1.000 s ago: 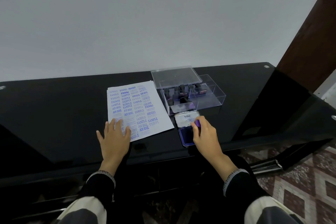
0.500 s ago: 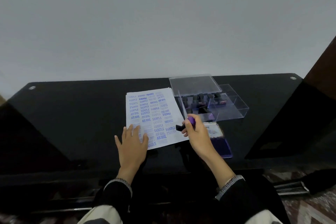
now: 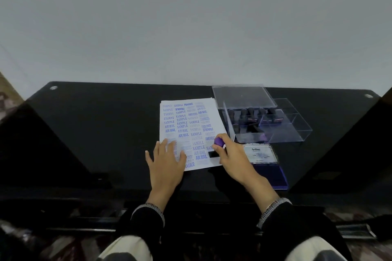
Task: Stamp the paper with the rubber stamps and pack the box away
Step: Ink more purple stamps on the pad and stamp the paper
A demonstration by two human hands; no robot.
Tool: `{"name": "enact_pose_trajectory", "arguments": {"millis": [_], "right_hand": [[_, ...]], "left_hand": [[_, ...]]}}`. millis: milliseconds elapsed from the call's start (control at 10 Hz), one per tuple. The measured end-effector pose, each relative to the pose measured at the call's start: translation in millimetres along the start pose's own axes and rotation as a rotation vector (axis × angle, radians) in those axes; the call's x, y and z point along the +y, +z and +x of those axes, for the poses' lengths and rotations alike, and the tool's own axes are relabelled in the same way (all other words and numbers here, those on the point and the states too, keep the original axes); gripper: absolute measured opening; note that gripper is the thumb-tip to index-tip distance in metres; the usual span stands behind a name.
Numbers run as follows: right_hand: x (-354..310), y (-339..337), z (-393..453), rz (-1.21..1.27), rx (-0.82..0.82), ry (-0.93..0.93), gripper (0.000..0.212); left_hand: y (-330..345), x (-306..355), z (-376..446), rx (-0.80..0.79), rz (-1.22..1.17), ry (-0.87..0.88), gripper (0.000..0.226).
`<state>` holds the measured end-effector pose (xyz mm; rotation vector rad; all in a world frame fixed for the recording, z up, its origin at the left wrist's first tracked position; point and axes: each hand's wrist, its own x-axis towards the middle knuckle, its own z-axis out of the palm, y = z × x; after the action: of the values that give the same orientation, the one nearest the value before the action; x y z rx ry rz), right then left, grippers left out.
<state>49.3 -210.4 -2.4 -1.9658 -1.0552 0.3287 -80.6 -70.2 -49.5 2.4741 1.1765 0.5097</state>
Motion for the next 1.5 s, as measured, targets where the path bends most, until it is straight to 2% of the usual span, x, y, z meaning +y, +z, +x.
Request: {"name": "enact_pose_trajectory", "arguments": {"millis": [1100,1300,1500], "right_hand": [[4,11,-2,-0.11,0.023,0.014,0.009],[4,14,-7,-0.103,0.076,-0.023,0.006],[10,21,-16,-0.101,0.154,-0.029,0.012]], "left_hand": [[3,-2,1,0.005,0.023,-0.003,0.051],[3,-2,1,0.007,0.016,-0.001,0.051],[2,-2,0,0.005,0.021,0.002,0.052]]}}
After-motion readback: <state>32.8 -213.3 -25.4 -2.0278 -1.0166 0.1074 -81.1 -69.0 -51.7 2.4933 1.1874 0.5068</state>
